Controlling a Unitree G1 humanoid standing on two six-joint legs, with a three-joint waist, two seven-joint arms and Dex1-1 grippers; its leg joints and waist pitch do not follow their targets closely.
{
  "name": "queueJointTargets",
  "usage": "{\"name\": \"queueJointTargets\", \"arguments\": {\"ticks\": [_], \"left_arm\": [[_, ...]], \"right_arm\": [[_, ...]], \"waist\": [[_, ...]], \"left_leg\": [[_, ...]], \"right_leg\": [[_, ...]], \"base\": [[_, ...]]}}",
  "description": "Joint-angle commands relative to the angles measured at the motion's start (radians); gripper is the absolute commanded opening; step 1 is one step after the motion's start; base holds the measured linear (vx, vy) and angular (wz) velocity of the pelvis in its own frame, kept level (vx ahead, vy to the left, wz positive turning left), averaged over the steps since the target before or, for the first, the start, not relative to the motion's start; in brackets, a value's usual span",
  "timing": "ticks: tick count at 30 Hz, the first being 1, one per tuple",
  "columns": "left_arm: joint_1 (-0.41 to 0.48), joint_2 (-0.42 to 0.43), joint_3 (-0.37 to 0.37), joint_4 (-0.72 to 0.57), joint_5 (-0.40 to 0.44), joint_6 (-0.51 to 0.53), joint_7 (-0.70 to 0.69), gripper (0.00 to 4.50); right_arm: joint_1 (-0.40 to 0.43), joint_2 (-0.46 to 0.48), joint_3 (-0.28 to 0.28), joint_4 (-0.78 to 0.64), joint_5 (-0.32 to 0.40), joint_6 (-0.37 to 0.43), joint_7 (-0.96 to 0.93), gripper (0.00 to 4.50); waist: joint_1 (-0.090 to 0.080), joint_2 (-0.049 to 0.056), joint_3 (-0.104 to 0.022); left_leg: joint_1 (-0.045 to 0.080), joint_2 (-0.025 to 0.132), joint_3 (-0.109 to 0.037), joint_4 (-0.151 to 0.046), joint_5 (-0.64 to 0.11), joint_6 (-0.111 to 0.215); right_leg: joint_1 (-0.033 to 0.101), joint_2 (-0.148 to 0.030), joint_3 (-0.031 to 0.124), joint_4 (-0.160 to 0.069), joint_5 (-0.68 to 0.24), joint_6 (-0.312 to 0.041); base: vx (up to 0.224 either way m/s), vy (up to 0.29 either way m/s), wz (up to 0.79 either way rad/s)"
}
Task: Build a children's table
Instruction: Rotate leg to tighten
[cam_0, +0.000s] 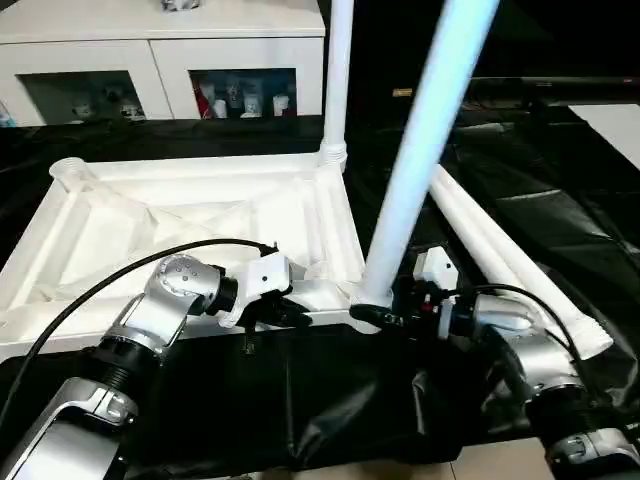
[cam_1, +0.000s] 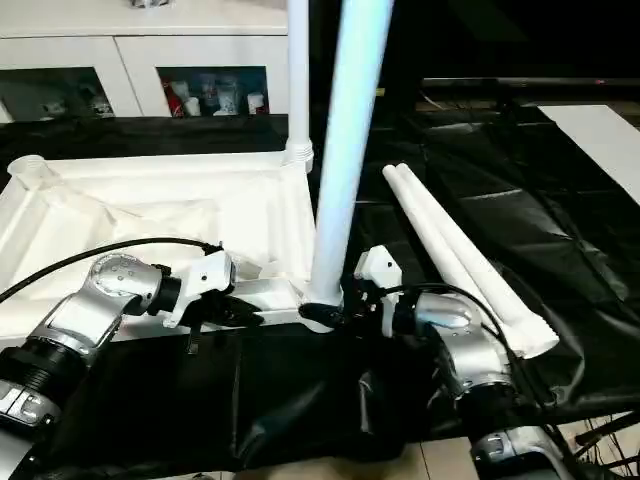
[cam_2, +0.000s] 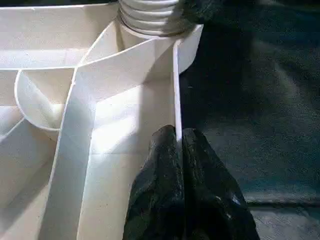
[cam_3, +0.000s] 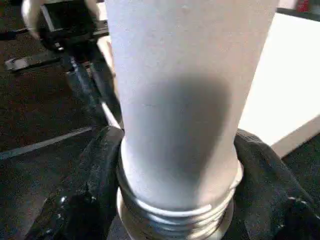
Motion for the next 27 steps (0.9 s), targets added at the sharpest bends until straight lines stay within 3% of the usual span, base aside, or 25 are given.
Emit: {"name": "queueJointTargets", "arguments": {"ticks": [1, 5, 7, 10, 13, 16, 19, 21, 23, 27], "left_arm": [[-0.023, -0.021, 0.001, 0.008, 0.005, 0.008, 0.021, 0.0], [-0.055, -0.08, 0.008, 0.058, 0.044, 0.097, 0.162, 0.0], [-0.066, -0.1, 0.007, 0.074, 0.058, 0.123, 0.207, 0.0], [-0.107, -0.175, 0.022, 0.124, 0.082, 0.202, 0.359, 0.0], [-0.123, -0.209, 0.024, 0.14, 0.093, 0.223, 0.422, 0.0], [-0.125, -0.221, 0.019, 0.143, 0.097, 0.216, 0.427, 0.0], [-0.116, -0.225, 0.008, 0.134, 0.099, 0.189, 0.402, 0.0], [-0.105, -0.214, 0.004, 0.119, 0.092, 0.172, 0.371, 0.0], [-0.081, -0.184, -0.003, 0.087, 0.076, 0.169, 0.309, 0.0], [-0.065, -0.163, -0.003, 0.078, 0.059, 0.146, 0.263, 0.0]], "right_arm": [[-0.029, 0.009, -0.056, 0.08, -0.042, 0.012, -0.17, 2.72], [-0.072, 0.081, -0.069, 0.198, -0.094, 0.025, -0.406, 2.72], [-0.087, 0.103, -0.066, 0.234, -0.112, 0.025, -0.48, 2.72], [-0.134, 0.177, -0.087, 0.323, -0.12, 0.041, -0.67, 2.72], [-0.156, 0.207, -0.084, 0.353, -0.129, 0.041, -0.73, 2.72], [-0.169, 0.221, -0.085, 0.37, -0.126, 0.032, -0.736, 2.72], [-0.182, 0.249, -0.123, 0.378, -0.072, -0.006, -0.655, 2.72], [-0.178, 0.246, -0.128, 0.359, -0.058, -0.023, -0.604, 3.42], [-0.164, 0.215, -0.11, 0.315, -0.063, -0.048, -0.53, 3.51], [-0.144, 0.176, -0.095, 0.255, -0.061, -0.045, -0.466, 3.88]], "waist": [[0.0, -0.007, -0.056], [-0.012, -0.003, -0.053], [-0.01, -0.007, -0.056], [-0.011, -0.007, -0.052], [-0.005, -0.008, -0.052], [-0.004, -0.01, -0.052], [-0.004, -0.01, -0.052], [-0.003, -0.01, -0.054], [-0.004, -0.007, -0.059], [-0.004, -0.01, -0.061]], "left_leg": [[0.006, 0.029, -0.006, -0.066, -0.019, 0.098], [0.01, 0.029, -0.005, -0.071, -0.05, 0.051], [0.008, 0.027, -0.006, -0.069, -0.049, 0.048], [0.011, 0.024, -0.002, -0.071, -0.059, 0.04], [0.009, 0.024, -0.004, -0.073, -0.06, 0.035], [0.007, 0.023, -0.004, -0.073, -0.07, 0.045], [0.007, 0.026, -0.005, -0.074, -0.092, 0.049], [0.005, 0.027, -0.007, -0.073, -0.071, 0.059], [0.002, 0.024, -0.005, -0.068, -0.028, 0.086], [-0.001, 0.022, -0.004, -0.064, 0.011, 0.115]], "right_leg": [[0.054, -0.078, 0.05, -0.067, 0.136, -0.286], [0.051, -0.079, 0.052, -0.073, 0.069, -0.28], [0.056, -0.078, 0.054, -0.075, 0.067, -0.274], [0.049, -0.078, 0.055, -0.081, 0.034, -0.267], [0.053, -0.079, 0.055, -0.082, 0.029, -0.257], [0.053, -0.079, 0.055, -0.084, 0.026, -0.248], [0.052, -0.081, 0.056, -0.087, 0.004, -0.243], [0.055, -0.081, 0.055, -0.081, 0.046, -0.248], [0.056, -0.077, 0.053, -0.072, 0.136, -0.264], [0.057, -0.076, 0.051, -0.066, 0.203, -0.274]], "base": [[0.0, 0.0, 0.0], [0.0, 0.0, 0.0], [0.0, 0.0, 0.0], [0.0, 0.0, 0.0], [0.0, 0.0, 0.0], [0.0, 0.0, 0.0], [0.0, 0.0, 0.0], [0.0, 0.0, 0.0], [0.0, 0.0, 0.0], [0.0, 0.0, 0.0]]}}
